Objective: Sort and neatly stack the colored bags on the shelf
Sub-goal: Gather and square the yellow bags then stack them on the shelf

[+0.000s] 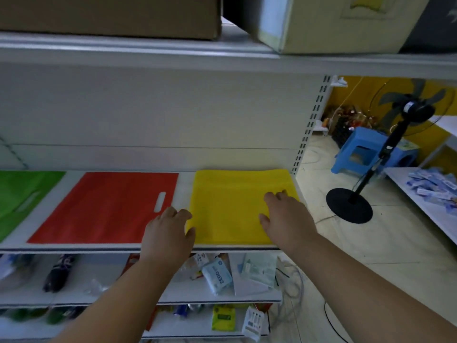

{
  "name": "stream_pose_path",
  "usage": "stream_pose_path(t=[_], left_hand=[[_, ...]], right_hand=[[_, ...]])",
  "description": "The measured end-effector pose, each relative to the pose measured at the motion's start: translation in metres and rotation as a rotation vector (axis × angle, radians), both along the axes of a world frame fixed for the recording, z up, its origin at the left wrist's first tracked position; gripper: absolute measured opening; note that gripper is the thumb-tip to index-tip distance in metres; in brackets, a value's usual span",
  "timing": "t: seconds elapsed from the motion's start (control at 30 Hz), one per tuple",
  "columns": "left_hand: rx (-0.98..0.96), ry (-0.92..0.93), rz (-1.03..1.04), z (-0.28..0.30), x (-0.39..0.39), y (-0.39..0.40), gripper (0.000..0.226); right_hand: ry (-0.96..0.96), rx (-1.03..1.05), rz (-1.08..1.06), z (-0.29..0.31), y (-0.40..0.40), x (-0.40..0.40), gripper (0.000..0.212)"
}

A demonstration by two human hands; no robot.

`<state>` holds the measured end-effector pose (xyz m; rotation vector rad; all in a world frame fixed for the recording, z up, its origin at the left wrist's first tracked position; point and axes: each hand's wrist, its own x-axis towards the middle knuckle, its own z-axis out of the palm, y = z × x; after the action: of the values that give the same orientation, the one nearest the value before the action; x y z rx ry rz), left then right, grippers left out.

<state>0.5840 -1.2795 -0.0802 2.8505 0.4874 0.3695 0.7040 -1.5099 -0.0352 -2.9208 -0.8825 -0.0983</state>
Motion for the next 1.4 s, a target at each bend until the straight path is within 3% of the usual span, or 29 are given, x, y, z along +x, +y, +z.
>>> stream_pose_path(t=[0.1,0.33,0.67,1.13,1.4], left_hand=[[0.009,-0.037,0.037,0.003,-0.042,0.037,0.028],[0.080,-0.029,0.377,0.009,-0.199,0.175,0.029],[0.081,-0.028,0.772,0.031,-0.411,0.324,0.033],[0.018,-0.070,1.077,0.028,-0.518,0.570,0.036],[-0.064,-0.096,1.126,0.014,-0.603,0.704,0.040]], right_hand=[[-0.037,0.076,0.085,0.020,0.062,-0.027,0.039],[0.002,0.301,0.367,0.042,0.253,-0.138,0.048],[0.079,0.383,0.750,0.069,0.485,-0.294,0.061],[0.154,0.339,1.032,0.069,0.798,-0.401,0.045],[0.138,0.300,1.087,0.062,0.958,-0.492,0.051]])
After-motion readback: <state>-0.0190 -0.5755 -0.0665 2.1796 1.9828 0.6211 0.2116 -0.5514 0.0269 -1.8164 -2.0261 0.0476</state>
